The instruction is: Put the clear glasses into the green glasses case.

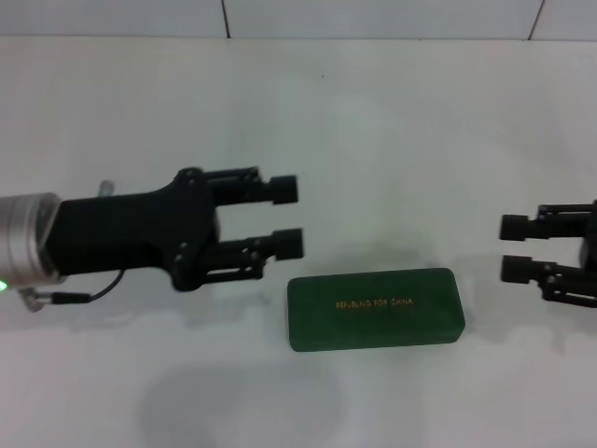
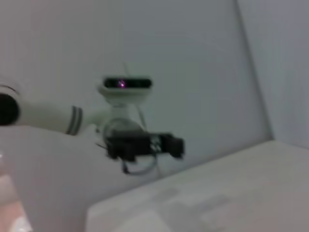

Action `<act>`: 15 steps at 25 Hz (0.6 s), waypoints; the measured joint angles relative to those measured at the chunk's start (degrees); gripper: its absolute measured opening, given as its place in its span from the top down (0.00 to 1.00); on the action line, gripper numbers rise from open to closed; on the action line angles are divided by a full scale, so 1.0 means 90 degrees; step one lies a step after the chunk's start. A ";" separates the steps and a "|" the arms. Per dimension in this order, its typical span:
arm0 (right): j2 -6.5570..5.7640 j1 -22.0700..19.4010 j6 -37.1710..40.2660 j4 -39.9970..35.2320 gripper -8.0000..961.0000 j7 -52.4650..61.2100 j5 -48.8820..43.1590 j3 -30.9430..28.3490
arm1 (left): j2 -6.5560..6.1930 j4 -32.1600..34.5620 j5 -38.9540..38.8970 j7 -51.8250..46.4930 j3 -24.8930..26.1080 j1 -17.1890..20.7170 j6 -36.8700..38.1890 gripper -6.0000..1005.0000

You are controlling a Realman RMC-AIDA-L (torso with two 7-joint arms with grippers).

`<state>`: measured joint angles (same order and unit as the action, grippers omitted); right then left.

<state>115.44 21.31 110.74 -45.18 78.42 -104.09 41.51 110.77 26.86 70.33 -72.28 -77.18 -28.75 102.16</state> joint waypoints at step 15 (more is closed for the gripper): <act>0.0077 0.0162 0.0293 0.0288 0.31 0.0020 0.0811 0.0895 | -0.0267 0.0026 0.0451 0.0036 0.0098 0.0325 -0.0032 0.36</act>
<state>116.13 22.77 113.37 -42.59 78.60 -96.79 49.56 108.37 27.09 74.39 -71.95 -76.30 -25.82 101.86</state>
